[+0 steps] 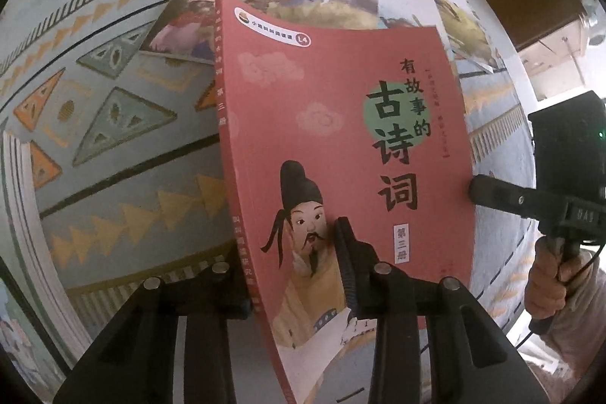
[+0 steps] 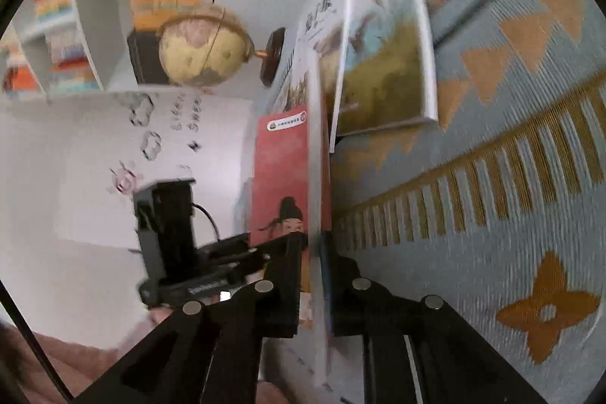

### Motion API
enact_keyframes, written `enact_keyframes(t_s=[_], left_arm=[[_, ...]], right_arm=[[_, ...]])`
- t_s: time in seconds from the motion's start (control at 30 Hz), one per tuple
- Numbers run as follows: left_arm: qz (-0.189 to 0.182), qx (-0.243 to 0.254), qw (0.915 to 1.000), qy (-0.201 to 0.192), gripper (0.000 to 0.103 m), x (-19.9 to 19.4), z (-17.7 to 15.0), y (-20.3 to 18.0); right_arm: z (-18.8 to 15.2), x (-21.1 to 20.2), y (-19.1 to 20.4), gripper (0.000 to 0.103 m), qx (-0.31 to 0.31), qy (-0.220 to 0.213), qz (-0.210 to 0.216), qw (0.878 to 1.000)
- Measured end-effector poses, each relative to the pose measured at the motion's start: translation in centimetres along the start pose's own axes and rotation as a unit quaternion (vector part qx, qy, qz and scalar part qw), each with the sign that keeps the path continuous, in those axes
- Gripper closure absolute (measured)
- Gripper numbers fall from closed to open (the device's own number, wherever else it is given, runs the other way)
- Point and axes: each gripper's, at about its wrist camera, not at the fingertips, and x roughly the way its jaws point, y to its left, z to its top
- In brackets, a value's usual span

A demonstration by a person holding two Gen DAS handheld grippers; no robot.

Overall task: Organize books
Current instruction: 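Carry the red book toward the standing stack with the right tool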

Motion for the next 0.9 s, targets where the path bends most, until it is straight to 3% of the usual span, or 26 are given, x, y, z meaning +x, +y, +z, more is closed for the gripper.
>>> enact_keyframes(t_s=[0.13,0.2,0.23,0.3,0.37,0.47,0.6,0.63,0.67,0.77,0.9], left_arm=[[-0.012,-0.012,0.9998,-0.003,0.071,-0.1,-0.1,0.7],[-0.014,-0.013,0.9998,-0.005,0.071,-0.2,-0.2,0.9],[-0.014,-0.015,0.9998,-0.005,0.071,-0.2,-0.2,0.8],[-0.011,-0.011,0.9999,-0.005,0.070,-0.3,-0.2,0.7],[-0.009,-0.009,0.9999,-0.005,0.070,-0.2,-0.2,0.5],[-0.015,-0.016,0.9997,-0.006,0.070,-0.2,0.0,0.6],[-0.011,-0.013,0.9998,-0.008,0.070,-0.2,-0.1,0.2],[-0.009,-0.014,0.9998,-0.008,0.071,-0.2,-0.1,0.1],[-0.008,-0.014,0.9999,-0.006,0.070,-0.2,-0.1,0.0],[-0.005,-0.022,0.9997,0.006,0.064,-0.8,0.0,0.3],[0.019,-0.025,0.9994,-0.017,0.063,-2.9,-0.4,1.6]], right_arm=[[0.4,1.0,-0.2,0.078,-0.001,0.008,-0.051,0.999],[0.4,1.2,-0.4,0.073,-0.001,0.008,-0.058,0.998],[0.4,1.2,-0.4,0.070,0.000,0.006,-0.049,0.999],[0.4,1.3,-0.2,0.054,0.006,0.006,-0.018,1.000],[0.5,2.0,0.0,0.051,0.018,0.024,0.020,0.999],[0.5,3.1,1.2,0.055,-0.021,0.040,-0.037,0.998],[0.4,3.5,1.3,0.055,-0.029,0.047,-0.030,0.998],[0.3,3.7,1.7,0.059,-0.040,0.050,-0.023,0.998],[0.2,3.9,2.2,0.072,-0.055,0.051,-0.027,0.997],[0.0,3.9,2.3,0.099,-0.076,0.046,-0.070,0.994],[-0.3,2.2,1.1,0.099,-0.065,0.025,-0.078,0.995]])
